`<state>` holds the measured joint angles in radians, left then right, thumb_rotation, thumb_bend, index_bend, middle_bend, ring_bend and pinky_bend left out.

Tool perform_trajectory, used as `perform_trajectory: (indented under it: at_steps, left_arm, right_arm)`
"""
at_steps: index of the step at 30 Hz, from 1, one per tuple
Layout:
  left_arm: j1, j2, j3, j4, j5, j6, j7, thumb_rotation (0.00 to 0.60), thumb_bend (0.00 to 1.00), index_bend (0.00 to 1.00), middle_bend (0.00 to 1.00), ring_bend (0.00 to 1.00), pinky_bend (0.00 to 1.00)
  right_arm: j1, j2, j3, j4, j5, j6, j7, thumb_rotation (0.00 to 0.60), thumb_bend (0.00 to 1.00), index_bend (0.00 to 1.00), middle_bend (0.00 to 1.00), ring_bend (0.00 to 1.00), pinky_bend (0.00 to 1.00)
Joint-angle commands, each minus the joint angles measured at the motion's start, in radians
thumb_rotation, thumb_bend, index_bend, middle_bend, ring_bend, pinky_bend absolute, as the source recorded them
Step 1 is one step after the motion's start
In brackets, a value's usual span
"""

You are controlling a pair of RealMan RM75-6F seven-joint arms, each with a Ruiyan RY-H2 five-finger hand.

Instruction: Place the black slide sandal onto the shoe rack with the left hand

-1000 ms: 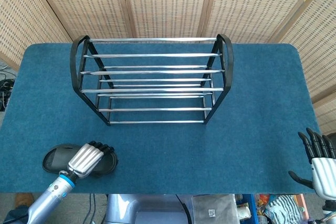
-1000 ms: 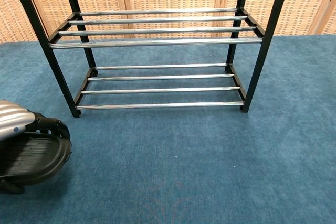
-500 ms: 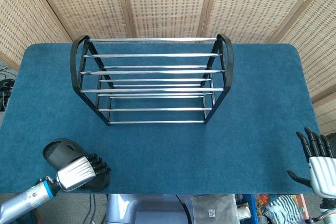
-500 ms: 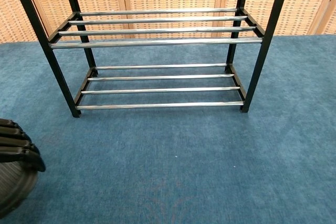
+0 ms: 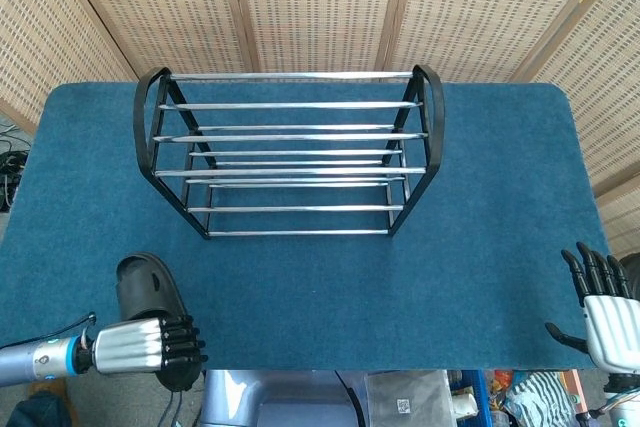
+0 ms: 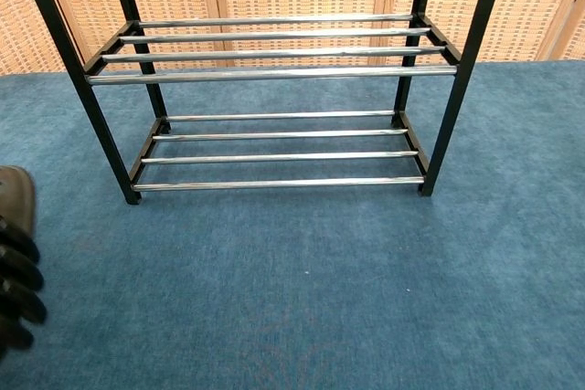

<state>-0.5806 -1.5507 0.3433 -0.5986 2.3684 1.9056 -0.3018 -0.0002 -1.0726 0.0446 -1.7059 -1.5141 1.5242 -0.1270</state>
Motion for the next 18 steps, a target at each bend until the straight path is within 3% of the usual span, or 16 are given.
perform_trajectory:
  at_steps: [1,18]
  left_arm:
    - [-0.055,-0.054,0.01,0.051,0.04,-0.002,-0.005,0.6,0.05,0.51,0.48,0.42,0.47]
    - [-0.309,-0.172,0.021,0.227,0.053,-0.138,0.081,0.6,0.05,0.51,0.46,0.38,0.47]
  right_arm:
    - [0.002,-0.001,0.004,0.001,0.008,-0.003,-0.002,0.6,0.0,0.0,0.0,0.0,0.0]
    - [0.02,-0.004,0.032,0.014,0.097,-0.051,0.001,0.6,0.0,0.0,0.0,0.0,0.0]
